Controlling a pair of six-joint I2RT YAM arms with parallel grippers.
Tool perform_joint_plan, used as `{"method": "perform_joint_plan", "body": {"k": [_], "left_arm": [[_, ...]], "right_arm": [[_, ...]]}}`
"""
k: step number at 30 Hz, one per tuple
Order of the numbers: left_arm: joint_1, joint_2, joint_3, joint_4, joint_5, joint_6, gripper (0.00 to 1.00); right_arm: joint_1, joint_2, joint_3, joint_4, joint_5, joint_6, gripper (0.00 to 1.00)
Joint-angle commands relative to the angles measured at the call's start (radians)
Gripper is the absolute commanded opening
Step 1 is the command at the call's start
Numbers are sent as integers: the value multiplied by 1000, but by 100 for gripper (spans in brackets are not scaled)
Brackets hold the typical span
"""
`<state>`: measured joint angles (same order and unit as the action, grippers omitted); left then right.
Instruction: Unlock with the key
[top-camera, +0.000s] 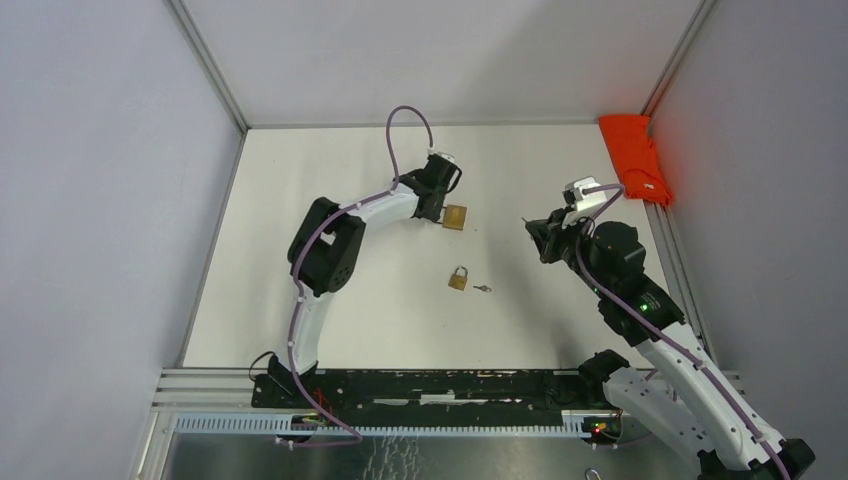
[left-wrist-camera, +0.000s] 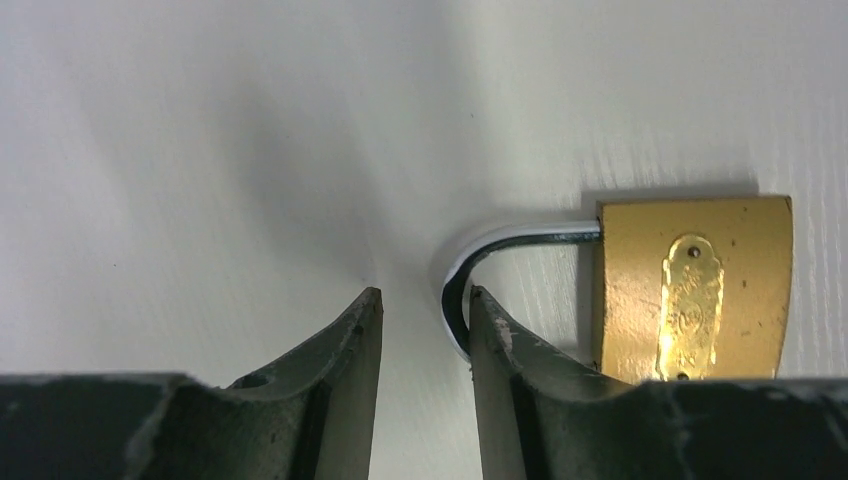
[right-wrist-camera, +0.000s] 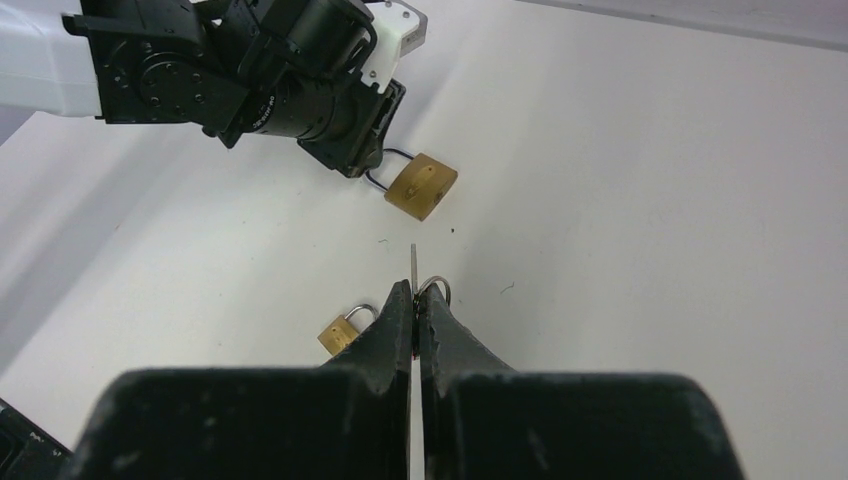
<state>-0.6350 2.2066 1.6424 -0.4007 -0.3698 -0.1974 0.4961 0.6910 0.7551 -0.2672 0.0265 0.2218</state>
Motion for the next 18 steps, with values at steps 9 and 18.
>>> {"method": "perform_joint_plan", "body": {"k": [9,18], "left_arm": [[-39,-156,36,-135,224,28,54],[-60,-55,88,-121,217,182,56]], "right_arm": [[-3,-13,-31,67,-8,17,0],[-3,-57,-7,17,28,5,0]]}}
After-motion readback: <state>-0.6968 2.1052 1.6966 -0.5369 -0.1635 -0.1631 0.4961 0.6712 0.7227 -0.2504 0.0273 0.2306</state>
